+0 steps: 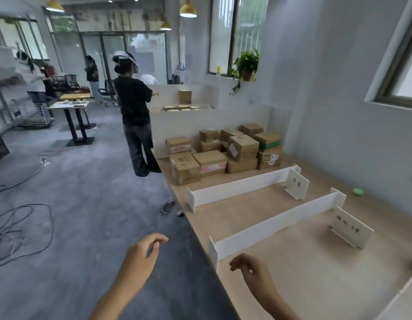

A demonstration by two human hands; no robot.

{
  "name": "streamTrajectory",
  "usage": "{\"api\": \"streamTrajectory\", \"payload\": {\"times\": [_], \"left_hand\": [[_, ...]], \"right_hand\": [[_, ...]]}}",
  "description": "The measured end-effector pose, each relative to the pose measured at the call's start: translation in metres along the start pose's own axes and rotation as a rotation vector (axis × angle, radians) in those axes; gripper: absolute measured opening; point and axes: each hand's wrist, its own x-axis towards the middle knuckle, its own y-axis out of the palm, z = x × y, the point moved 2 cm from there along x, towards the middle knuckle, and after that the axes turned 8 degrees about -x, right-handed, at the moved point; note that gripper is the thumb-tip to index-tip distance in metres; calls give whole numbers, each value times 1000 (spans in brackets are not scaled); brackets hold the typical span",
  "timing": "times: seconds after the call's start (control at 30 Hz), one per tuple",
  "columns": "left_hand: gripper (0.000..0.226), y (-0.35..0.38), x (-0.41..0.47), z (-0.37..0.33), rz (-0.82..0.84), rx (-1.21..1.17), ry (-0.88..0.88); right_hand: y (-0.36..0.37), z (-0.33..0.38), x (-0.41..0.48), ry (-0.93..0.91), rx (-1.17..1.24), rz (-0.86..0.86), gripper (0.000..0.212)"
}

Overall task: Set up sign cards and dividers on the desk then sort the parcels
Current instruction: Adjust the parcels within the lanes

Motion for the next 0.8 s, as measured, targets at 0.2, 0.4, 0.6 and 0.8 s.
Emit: {"api": "streamTrajectory", "payload": {"times": [0.2,0.4,0.6,0.8], "left_hand": [[35,-18,76,43,-54,11,-32],[39,-27,188,82,-43,42,-42],[39,-43,289,121,-55,39,-78],[40,-49,375,172,-30,-7,-118]], "right_hand": [[54,45,113,-63,101,67,41],[89,56,234,-68,132,96,42],[106,60,347,-60,122,56,39],[133,66,436,-26,106,94,33]]}}
